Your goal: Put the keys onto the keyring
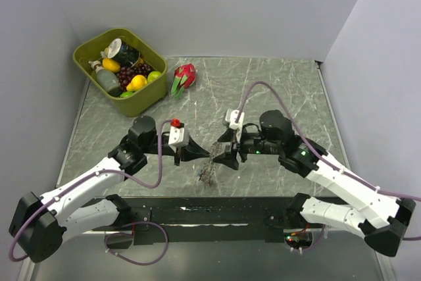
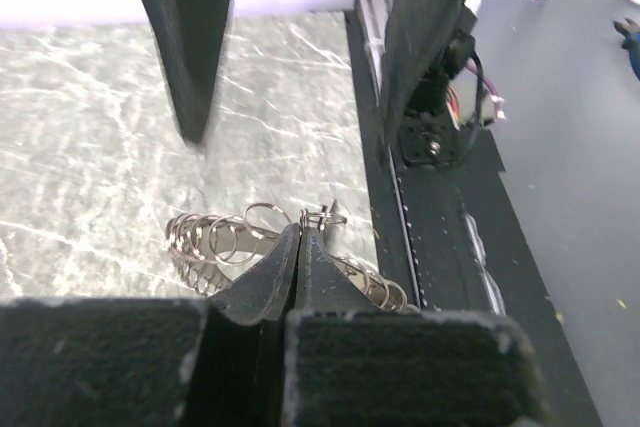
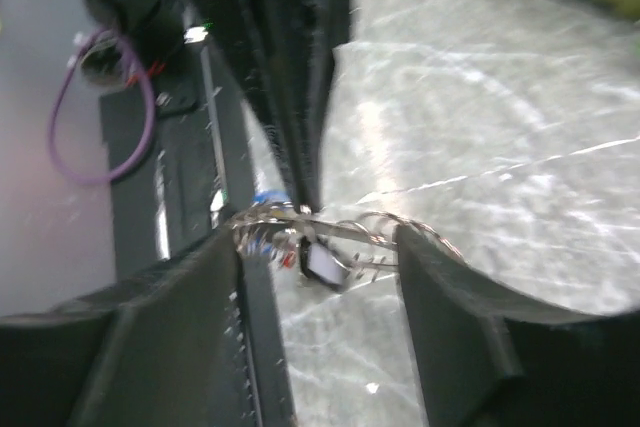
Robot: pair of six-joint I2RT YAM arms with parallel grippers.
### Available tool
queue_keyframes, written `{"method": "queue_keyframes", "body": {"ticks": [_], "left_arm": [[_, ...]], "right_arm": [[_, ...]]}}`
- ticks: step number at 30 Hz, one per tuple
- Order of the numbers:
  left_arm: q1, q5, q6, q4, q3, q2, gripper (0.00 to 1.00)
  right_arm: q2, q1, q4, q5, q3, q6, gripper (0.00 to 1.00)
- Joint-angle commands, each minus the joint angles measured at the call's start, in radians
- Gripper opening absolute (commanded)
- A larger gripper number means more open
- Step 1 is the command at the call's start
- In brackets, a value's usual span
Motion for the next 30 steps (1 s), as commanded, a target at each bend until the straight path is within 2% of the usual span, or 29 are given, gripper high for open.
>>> {"method": "queue_keyframes", "body": {"ticks": [1, 5, 11, 18, 24, 30], "left_arm": [[-0.005, -0.077, -0.124, 0.303, -0.073, -0.08, 0.01], [-0.005, -0.107, -0.229, 0.52, -0.142, -0.101, 0.01], [-0.005, -0.081, -0.283, 0.68, -0.185, -0.083, 0.01], [-0.005, -0.088, -0.251, 0.668, -0.187, -0.098, 0.01], [-0.005, -0.09, -0.243, 0.664, -0.182, -0.11, 0.01], [-0.005, -0.084, -0.245, 0.665, -0.176, -0.112, 0.01]], "right_arm": [[-0.059, -0.051, 0.104, 0.002, -0.01, 0.023, 0.77], [-0.053, -0.083, 0.112, -0.052, -0.009, 0.038, 0.84], [-0.058, -0.106, 0.126, -0.135, -0.01, 0.055, 0.89], [-0.032, -0.108, 0.086, -0.228, 0.011, 0.022, 0.95], [-0.012, -0.111, 0.086, -0.242, 0.014, 0.017, 0.9], [0.001, -0.111, 0.094, -0.247, 0.021, 0.02, 0.76]]}}
